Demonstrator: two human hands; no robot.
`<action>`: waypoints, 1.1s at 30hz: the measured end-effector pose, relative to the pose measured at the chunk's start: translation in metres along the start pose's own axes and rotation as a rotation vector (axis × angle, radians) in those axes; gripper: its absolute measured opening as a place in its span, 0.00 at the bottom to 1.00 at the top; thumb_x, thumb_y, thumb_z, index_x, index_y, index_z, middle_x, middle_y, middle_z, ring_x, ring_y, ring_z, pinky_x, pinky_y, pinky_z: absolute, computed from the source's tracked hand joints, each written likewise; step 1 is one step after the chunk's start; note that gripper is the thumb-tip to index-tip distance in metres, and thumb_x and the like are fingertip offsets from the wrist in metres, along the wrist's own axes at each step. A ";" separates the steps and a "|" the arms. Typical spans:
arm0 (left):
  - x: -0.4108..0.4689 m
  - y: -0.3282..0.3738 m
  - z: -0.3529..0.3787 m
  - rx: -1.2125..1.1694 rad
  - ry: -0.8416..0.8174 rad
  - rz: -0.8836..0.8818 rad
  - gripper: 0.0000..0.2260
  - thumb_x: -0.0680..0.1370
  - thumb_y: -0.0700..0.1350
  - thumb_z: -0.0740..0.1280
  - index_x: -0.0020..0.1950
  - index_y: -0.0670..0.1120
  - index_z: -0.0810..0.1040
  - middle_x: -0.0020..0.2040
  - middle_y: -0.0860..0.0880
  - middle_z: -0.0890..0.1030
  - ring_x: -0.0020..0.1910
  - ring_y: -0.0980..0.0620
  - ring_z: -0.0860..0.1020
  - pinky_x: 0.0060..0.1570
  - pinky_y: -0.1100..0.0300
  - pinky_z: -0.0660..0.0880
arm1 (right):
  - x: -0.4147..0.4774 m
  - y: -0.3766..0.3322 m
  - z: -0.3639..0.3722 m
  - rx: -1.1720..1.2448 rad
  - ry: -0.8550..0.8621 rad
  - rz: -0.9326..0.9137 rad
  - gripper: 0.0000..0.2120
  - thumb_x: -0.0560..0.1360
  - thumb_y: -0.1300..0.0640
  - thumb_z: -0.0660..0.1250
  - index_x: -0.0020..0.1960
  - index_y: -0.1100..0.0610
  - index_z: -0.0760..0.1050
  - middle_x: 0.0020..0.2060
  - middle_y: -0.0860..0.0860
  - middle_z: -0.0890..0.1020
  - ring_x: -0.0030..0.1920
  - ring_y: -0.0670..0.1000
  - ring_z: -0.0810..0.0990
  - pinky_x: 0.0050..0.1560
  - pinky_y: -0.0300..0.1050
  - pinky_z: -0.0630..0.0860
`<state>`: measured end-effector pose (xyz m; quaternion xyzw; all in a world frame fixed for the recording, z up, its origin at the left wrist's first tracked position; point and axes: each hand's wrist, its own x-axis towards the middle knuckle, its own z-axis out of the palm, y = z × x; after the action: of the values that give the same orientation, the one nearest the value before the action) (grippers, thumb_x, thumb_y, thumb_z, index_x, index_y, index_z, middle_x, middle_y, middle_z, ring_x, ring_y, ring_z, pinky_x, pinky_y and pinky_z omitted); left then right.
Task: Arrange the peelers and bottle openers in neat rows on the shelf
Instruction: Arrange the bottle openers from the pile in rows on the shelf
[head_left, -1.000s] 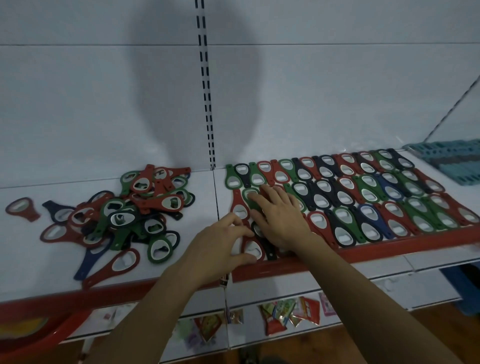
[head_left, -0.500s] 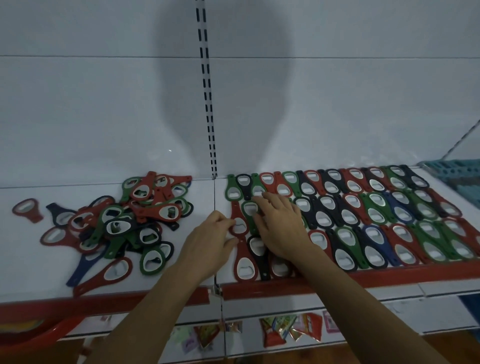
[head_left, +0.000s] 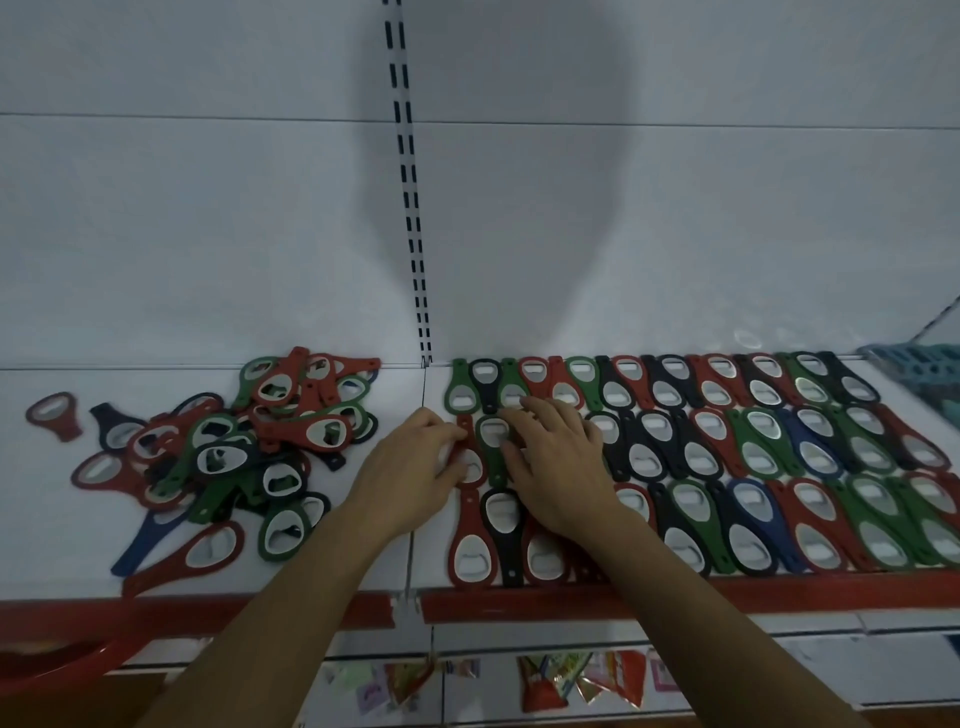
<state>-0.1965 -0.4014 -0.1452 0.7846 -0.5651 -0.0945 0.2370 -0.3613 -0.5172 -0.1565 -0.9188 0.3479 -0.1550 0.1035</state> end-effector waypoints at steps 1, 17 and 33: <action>0.001 0.001 0.002 0.002 0.003 0.008 0.17 0.81 0.52 0.68 0.70 0.49 0.78 0.61 0.53 0.75 0.55 0.52 0.79 0.57 0.53 0.77 | 0.003 0.003 -0.001 0.010 -0.003 -0.012 0.19 0.82 0.45 0.57 0.73 0.45 0.68 0.74 0.47 0.69 0.75 0.52 0.62 0.71 0.60 0.61; 0.010 0.007 0.010 0.052 0.009 -0.040 0.19 0.78 0.53 0.72 0.68 0.50 0.79 0.59 0.50 0.79 0.57 0.51 0.78 0.60 0.53 0.76 | 0.011 0.022 0.010 -0.034 -0.119 -0.035 0.24 0.83 0.40 0.50 0.77 0.43 0.58 0.79 0.49 0.60 0.80 0.55 0.52 0.76 0.65 0.50; 0.038 0.004 0.003 0.002 0.155 -0.155 0.14 0.81 0.52 0.68 0.65 0.49 0.79 0.51 0.51 0.77 0.47 0.53 0.76 0.47 0.59 0.72 | 0.019 0.020 0.003 0.029 -0.083 -0.030 0.22 0.83 0.41 0.51 0.75 0.44 0.61 0.77 0.47 0.62 0.79 0.54 0.56 0.76 0.69 0.54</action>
<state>-0.1881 -0.4382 -0.1409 0.8311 -0.4828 -0.0512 0.2712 -0.3586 -0.5442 -0.1609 -0.9280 0.3271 -0.1233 0.1286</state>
